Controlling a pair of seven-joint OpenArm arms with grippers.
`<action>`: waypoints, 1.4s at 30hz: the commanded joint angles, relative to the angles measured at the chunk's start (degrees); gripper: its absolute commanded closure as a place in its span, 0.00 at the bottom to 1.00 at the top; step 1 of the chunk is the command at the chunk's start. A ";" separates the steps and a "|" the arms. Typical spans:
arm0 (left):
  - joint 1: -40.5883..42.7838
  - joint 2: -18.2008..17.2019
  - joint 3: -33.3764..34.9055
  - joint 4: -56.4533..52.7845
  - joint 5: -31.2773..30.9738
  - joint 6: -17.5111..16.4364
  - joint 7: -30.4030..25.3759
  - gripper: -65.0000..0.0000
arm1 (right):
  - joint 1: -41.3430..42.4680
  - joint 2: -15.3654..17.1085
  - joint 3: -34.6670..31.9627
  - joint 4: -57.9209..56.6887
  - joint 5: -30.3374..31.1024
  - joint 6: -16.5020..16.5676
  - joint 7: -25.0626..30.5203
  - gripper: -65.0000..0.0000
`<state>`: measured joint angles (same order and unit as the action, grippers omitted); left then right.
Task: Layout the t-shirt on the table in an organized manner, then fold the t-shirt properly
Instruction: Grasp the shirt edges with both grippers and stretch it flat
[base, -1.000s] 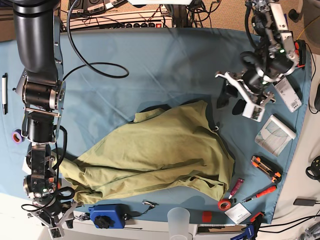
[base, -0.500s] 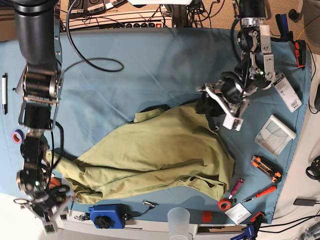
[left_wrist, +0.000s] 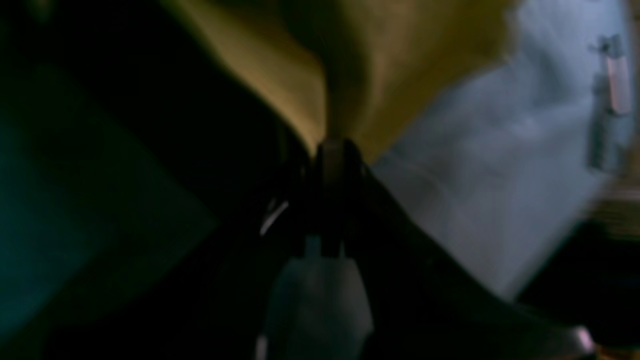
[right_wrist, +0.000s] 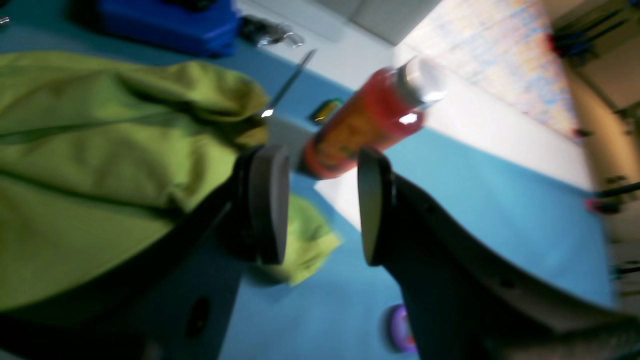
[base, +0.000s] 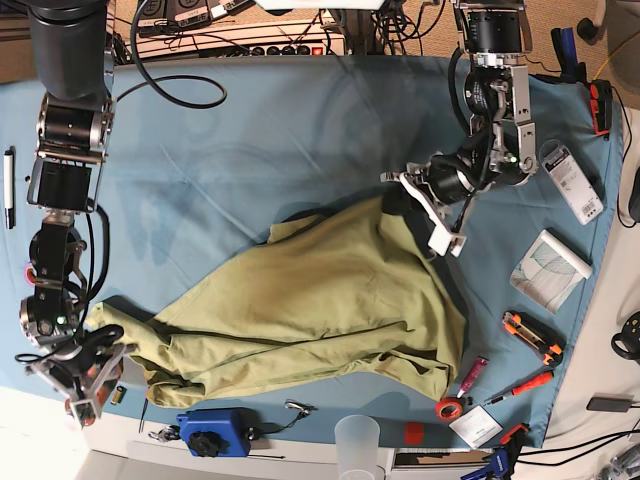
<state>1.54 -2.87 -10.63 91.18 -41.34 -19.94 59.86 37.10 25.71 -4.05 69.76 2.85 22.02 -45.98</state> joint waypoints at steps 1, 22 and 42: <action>-0.87 0.37 -0.07 1.81 -2.73 -0.94 1.18 1.00 | 1.18 1.62 0.48 0.96 1.16 -0.17 -0.44 0.64; 13.22 -6.23 -21.94 37.46 -1.01 -1.11 1.70 1.00 | -23.61 5.03 2.84 1.57 34.62 17.98 -11.10 0.64; 13.25 -7.48 -24.06 37.31 1.44 -3.89 2.27 1.00 | -22.47 -7.91 5.77 1.57 3.15 2.29 2.54 0.64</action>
<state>15.20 -9.87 -34.52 127.59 -39.29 -23.66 63.44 13.58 16.82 1.48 71.02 8.58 25.45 -41.78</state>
